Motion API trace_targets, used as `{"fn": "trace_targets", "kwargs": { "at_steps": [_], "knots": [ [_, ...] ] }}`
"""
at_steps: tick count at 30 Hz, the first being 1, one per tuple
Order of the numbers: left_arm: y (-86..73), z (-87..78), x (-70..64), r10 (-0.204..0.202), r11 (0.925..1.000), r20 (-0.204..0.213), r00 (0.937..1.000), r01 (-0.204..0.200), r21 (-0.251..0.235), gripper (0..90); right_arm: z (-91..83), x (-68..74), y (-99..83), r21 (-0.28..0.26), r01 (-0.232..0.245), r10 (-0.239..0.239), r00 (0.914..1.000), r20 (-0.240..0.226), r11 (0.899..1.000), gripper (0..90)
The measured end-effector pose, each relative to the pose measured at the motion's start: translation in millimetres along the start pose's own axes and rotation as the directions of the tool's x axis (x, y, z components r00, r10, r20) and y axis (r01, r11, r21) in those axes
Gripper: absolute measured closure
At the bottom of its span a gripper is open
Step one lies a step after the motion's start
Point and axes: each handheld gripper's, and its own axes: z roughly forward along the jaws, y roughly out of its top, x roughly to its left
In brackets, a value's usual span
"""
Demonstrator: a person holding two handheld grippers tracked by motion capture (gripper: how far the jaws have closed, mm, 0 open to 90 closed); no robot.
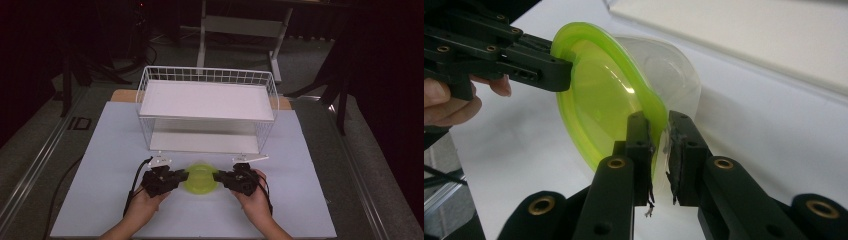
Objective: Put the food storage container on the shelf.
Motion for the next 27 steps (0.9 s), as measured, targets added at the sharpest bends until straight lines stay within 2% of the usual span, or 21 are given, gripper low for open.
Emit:
{"fn": "trace_targets", "kwargs": {
  "at_steps": [8, 11, 14, 25, 27],
  "knots": [
    [24.1, -0.1, 3.3, 0.017, 0.9971, 0.0, 0.9999, -0.017, -0.075, 80.4, -9.5, -6.6, 22.7, -0.058, 0.003, -0.002, 0.9998, 0.017, 0.998, 80.8],
    [31.3, 0.5, 4.7, 0.034, 0.9926, -0.006, 0.9994, -0.034, -0.116, 80.7, -11.9, -12.7, 32.0, -0.091, -0.003, 0.005, 0.9997, 0.023, 0.996, 80.8],
    [35.1, 3.6, 6.8, 0.04, 0.9889, -0.008, 0.9992, -0.041, -0.143, 80.8, -12.2, -15.6, 35.7, -0.1, -0.006, 0.008, 0.9996, 0.027, 0.995, 80.7],
    [34.0, 29.9, 24.2, 0.019, 0.991, -0.044, 0.9989, -0.025, -0.132, 80.3, 7.2, -30.3, 39.1, -0.076, -0.043, 0.05, 0.9954, 0.082, 0.996, 80.5],
    [34.1, 33.2, 27.7, 0.017, 0.9908, -0.048, 0.9987, -0.023, -0.133, 80.2, 11.6, -34.0, 39.3, -0.074, -0.059, 0.065, 0.9946, 0.081, 0.995, 80.5]
  ]
}}
